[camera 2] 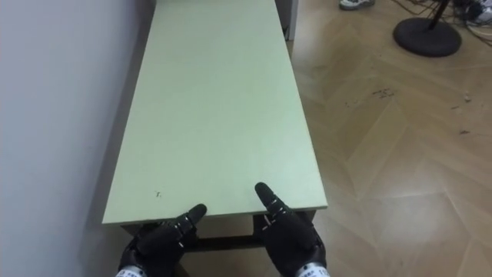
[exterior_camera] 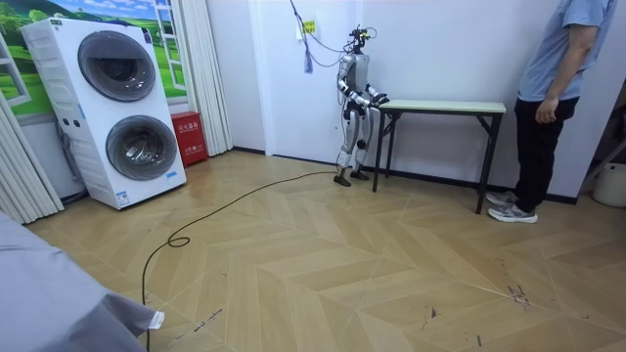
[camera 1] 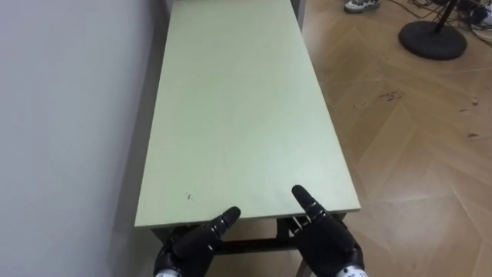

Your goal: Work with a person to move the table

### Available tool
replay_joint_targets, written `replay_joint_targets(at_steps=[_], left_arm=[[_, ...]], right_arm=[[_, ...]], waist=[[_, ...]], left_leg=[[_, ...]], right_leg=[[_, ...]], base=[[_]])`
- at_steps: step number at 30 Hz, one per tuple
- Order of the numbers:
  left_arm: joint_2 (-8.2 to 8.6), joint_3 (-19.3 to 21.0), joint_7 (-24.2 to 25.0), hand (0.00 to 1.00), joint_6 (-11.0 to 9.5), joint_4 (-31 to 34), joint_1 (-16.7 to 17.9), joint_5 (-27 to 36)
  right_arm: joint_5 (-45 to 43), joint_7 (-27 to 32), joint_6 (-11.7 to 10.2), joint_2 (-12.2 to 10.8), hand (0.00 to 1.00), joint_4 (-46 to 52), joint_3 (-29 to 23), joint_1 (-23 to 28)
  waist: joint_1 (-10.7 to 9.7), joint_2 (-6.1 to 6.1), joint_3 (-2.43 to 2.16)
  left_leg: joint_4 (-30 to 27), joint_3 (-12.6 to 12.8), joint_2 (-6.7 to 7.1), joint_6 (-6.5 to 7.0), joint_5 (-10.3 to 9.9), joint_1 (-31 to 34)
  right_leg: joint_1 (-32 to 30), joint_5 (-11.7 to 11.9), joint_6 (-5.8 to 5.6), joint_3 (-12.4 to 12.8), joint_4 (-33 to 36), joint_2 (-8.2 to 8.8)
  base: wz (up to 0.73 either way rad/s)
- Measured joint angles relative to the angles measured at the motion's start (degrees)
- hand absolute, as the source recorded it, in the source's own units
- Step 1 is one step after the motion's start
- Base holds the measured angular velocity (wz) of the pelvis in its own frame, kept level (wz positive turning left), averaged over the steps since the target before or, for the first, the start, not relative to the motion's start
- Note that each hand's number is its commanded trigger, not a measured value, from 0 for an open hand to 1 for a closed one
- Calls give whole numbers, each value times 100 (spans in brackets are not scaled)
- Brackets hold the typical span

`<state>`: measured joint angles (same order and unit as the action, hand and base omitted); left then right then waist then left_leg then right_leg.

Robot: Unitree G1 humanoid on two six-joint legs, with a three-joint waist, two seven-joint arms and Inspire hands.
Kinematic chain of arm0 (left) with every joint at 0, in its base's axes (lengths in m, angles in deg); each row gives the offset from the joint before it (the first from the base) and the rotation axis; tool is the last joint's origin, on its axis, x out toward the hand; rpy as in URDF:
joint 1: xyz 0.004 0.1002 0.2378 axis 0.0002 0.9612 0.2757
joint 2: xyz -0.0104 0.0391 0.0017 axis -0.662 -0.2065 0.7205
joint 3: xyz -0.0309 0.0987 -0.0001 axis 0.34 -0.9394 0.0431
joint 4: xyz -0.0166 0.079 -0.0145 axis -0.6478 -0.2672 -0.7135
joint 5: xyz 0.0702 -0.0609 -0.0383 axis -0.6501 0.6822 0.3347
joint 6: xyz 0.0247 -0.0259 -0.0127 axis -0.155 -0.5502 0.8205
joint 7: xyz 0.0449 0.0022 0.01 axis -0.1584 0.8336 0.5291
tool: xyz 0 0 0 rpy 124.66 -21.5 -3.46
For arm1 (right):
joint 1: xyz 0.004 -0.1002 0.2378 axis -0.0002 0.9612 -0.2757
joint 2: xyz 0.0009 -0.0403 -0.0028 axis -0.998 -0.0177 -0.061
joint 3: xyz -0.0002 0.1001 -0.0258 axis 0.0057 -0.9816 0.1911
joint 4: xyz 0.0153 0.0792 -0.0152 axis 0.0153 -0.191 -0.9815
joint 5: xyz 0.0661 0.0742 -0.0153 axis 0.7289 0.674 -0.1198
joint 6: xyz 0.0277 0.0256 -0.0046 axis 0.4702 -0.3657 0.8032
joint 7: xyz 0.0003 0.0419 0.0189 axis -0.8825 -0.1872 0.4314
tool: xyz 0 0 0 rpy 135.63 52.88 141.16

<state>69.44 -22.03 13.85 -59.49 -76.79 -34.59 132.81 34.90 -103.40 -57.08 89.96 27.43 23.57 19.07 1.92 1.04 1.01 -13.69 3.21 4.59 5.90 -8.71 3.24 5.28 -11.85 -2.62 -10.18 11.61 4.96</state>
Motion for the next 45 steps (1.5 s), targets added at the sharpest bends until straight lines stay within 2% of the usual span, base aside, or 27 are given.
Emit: replay_joint_targets(at_steps=[4, 8, 12, 14, 17, 19, 22, 25, 30, 35, 37, 39, 41, 45], left_arm=[[0, 99, 31, 0, 17, -150, -2, -485], [0, 163, 176, 0, -64, -317, -8, -854], [2, 197, 355, 0, -115, -475, 7, -872], [0, 194, 452, 0, -174, -743, -2, -992], [-12, 180, 452, 0, -102, -1279, 5, -1194], [-31, 183, 451, 0, -42, -1400, 84, -1220], [-61, 186, 452, 0, -21, -1493, 163, -1229], [-34, 208, 460, 0, -50, -2160, 43, -1498], [-36, 513, 456, 0, -102, -2537, 33, -1581], [-5, 720, 422, 0, -116, -3460, -30, -1986], [9, 794, 380, 0, -115, -3558, 66, -2018], [82, 906, 366, 0, -113, -3606, 186, -2128], [224, 1289, 339, 0, -104, -3792, 230, -2347], [304, 1693, 204, 0, -94, -4056, 223, -2457]], right_arm=[[-333, -85, 31, -29, 0, -229, -85, -32], [-765, -95, 32, -28, 0, -644, -100, -40], [-1201, -93, 38, -16, 0, -866, -117, -25], [-1614, -125, 36, -30, 0, -1241, -121, -110], [-2056, -163, 38, -29, 0, -1795, -155, -217], [-2245, -165, 47, -16, 0, -2092, -213, -213], [-2574, -179, 68, 11, 0, -2420, -253, -228], [-3132, -218, 65, -20, 0, -3289, -284, -464], [-3397, -140, 60, -15, 0, -4110, -624, -467], [-3486, 58, 63, -14, 0, -4699, -852, -399], [-3489, 144, 70, -19, 0, -4864, -870, -310], [-3518, 167, 85, -28, 0, -5011, -907, -233], [-3515, 197, 79, -159, 0, -5172, -1277, -187], [-3519, 334, 177, -250, 0, -5342, -1596, -176]], waist=[[-6, -4, 3], [-5, -27, -6], [2, -45, -11], [2, -58, -17], [-22, -72, -9], [-33, -94, -8], [-49, -117, -25], [-73, -158, -56], [-42, -165, -59], [-23, -153, -35], [-27, -151, -37], [-25, -135, -29], [-25, -133, -43], [-6, -146, -69]], left_leg=[[4, -7, 0, -6, 4, 5], [7, -13, 3, -6, 4, 4], [12, -7, 0, -6, 4, 0], [12, -7, 0, -7, 4, -49], [14, -10, -1, -10, 0, -75], [13, -20, 0, -10, 1, -66], [9, -43, 3, -10, 1, -31], [13, -48, 3, -11, -1, -99], [15, -47, 8, -18, -5, -99], [43, -38, 4, -36, -17, -156], [75, -38, 5, -40, -19, -174], [93, -39, 2, -56, -26, -170], [102, -32, -7, -49, -19, -179], [151, -13, -12, -46, -15, -258]], right_leg=[[-2, 0, 0, -14, 0, -3], [0, 0, 0, -42, -1, -2], [-5, 1, 0, -31, 1, -2], [46, 0, 0, -43, 0, -2], [71, 0, 0, -62, -9, -2], [71, 0, 0, -65, -18, -2], [47, 1, 0, -87, -5, -2], [119, 1, 1, -91, -15, -3], [154, 9, 6, -91, -101, -6], [186, 10, 8, -83, -99, -7], [194, 10, 8, -84, -98, -7], [175, 10, 8, -80, -101, -11], [178, 10, 9, -81, -108, -18], [226, 10, 9, -84, -109, -23]], base=[[0], [0], [0], [0], [0], [0], [3], [1], [-1], [-1], [0], [-2], [0], [-2]])
